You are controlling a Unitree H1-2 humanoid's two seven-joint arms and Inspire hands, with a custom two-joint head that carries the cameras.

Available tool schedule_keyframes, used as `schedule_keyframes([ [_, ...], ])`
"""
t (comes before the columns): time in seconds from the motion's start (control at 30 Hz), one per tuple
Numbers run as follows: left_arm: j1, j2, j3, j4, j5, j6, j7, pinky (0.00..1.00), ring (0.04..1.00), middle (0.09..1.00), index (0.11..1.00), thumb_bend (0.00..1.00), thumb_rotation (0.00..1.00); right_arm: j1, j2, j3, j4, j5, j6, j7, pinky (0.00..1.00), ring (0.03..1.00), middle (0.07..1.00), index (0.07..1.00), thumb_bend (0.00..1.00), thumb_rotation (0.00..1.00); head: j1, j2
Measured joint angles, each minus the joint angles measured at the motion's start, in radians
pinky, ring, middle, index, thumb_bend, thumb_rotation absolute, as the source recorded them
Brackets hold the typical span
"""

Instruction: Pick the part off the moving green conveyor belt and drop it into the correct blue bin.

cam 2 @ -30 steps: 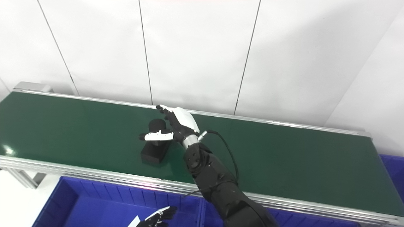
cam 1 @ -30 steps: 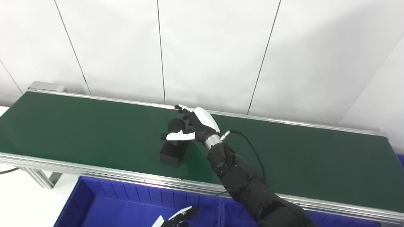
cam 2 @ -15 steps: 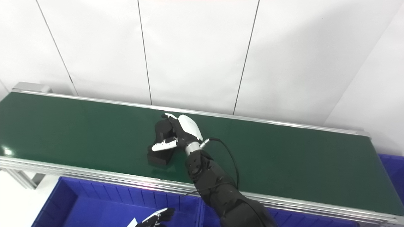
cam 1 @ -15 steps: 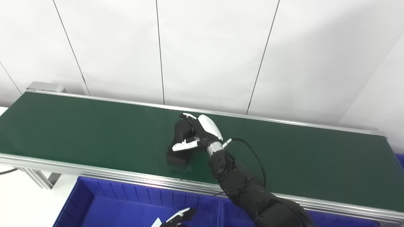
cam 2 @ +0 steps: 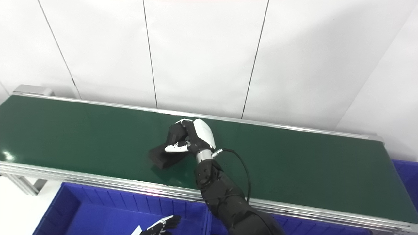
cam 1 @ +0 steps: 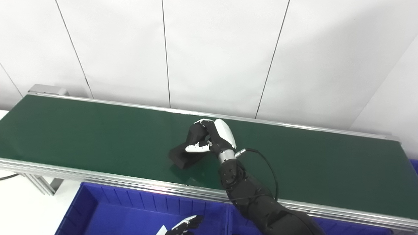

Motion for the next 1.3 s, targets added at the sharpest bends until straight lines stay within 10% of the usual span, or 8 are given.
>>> schedule_keyframes([
  [0.23, 0.000, 0.000, 0.000, -0.005, 0.000, 0.000, 0.000, 0.77, 0.853, 0.874, 0.859, 0.98, 0.50, 0.045, -0.001, -0.014, -0.044, 0.007, -0.012, -0.067, 0.17, 0.397, 0.507, 0.535, 0.52, 0.00, -0.012, 0.011],
  [0.27, 0.000, 0.000, 0.000, -0.006, -0.001, 0.000, 0.000, 0.79, 0.862, 0.883, 0.867, 0.97, 0.49, 0.060, -0.002, -0.019, -0.063, 0.011, -0.015, -0.075, 0.35, 0.436, 0.547, 0.479, 0.51, 0.00, -0.018, 0.015],
  [0.37, 0.002, 0.001, 0.002, -0.025, -0.003, 0.000, -0.007, 0.79, 0.867, 0.886, 0.871, 0.97, 0.48, 0.138, -0.019, -0.030, -0.203, 0.012, -0.035, -0.085, 0.44, 0.440, 0.527, 0.482, 0.51, 0.00, -0.032, 0.026],
  [0.83, 0.029, 0.001, 0.033, -0.072, -0.026, 0.000, -0.069, 0.87, 0.908, 0.911, 0.898, 0.90, 0.50, 0.643, -0.118, -0.124, -1.080, 0.054, -0.002, 0.024, 0.32, 0.451, 0.577, 0.463, 0.49, 0.00, -0.150, 0.130],
  [1.3, 0.038, -0.007, 0.098, -0.113, -0.066, 0.000, -0.139, 0.87, 0.905, 0.907, 0.895, 0.87, 0.48, 0.981, -0.145, -0.163, -1.373, 0.031, 0.045, 0.103, 0.35, 0.473, 0.562, 0.446, 0.49, 0.00, -0.204, 0.248],
])
